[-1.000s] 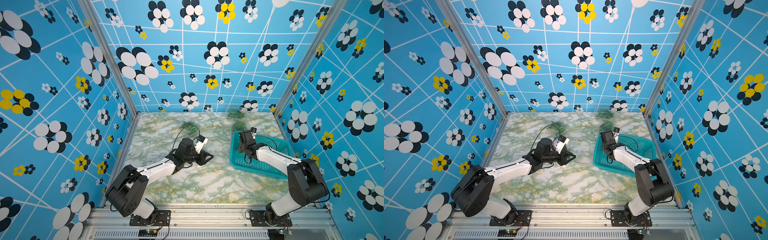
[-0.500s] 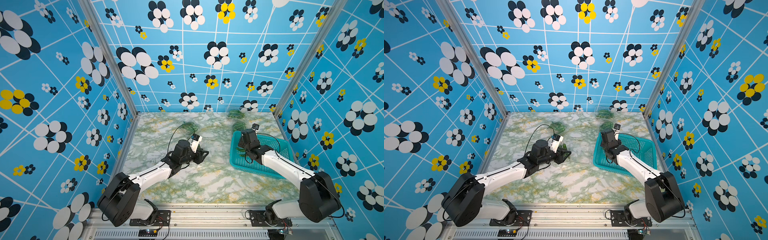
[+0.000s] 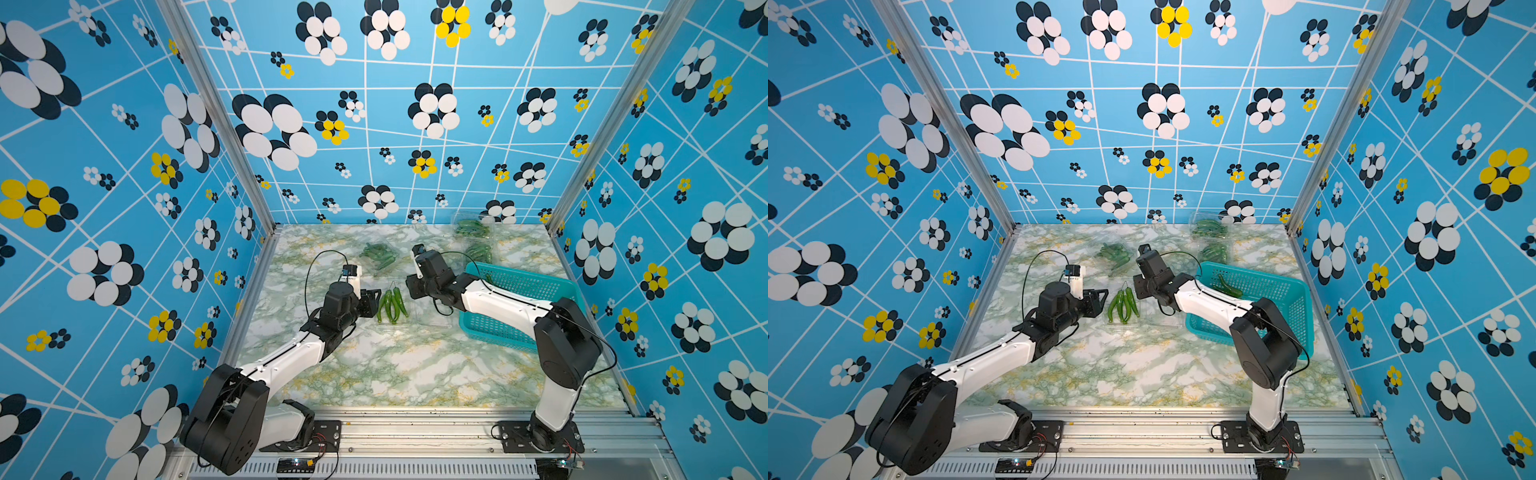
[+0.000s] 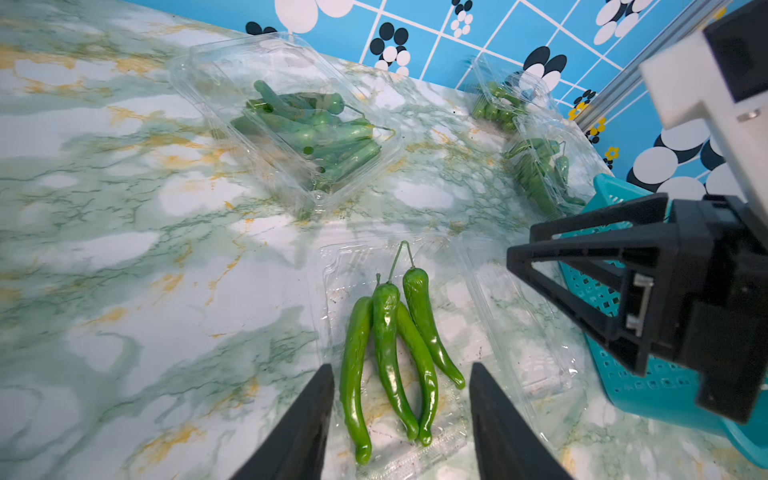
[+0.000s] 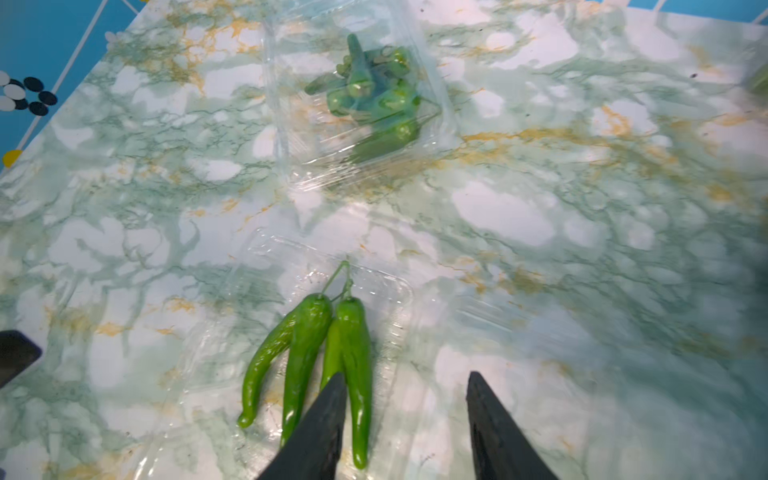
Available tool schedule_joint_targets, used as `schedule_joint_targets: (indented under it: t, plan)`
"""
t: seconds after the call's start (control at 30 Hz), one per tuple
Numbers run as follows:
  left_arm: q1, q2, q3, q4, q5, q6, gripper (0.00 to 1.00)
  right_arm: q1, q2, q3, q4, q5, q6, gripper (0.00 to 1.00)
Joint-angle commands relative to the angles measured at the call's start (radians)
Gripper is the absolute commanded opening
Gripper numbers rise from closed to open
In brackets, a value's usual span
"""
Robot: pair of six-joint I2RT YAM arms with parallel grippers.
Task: Take small green peppers out of containers
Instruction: Pick up the green pepper from the packing box.
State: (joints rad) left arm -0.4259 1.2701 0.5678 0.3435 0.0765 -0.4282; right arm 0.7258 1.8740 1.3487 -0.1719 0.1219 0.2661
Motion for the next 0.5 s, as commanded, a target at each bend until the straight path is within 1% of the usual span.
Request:
schedule_joint_targets:
  t: [0.0,0.13,0.2,0.37,0.47]
  plan:
    - [0.011,-0.024,-0.012,0.014,-0.022,-0.028,0.55,0.022,0.053,0.052,-0.078,-0.065,-0.053,0.41]
    - [0.019,-0.019,-0.014,0.020,-0.008,-0.039,0.55,0.048,0.119,0.118,-0.119,-0.078,-0.060,0.36]
    - [0.022,-0.017,-0.013,0.022,0.001,-0.043,0.54,0.056,0.138,0.133,-0.123,-0.072,-0.056,0.36]
    - [0.024,-0.017,-0.016,0.037,0.025,-0.046,0.55,0.058,0.175,0.160,-0.127,-0.028,-0.060,0.38]
    - [0.025,-0.015,-0.014,0.036,0.031,-0.046,0.55,0.060,0.193,0.177,-0.133,0.004,-0.061,0.42]
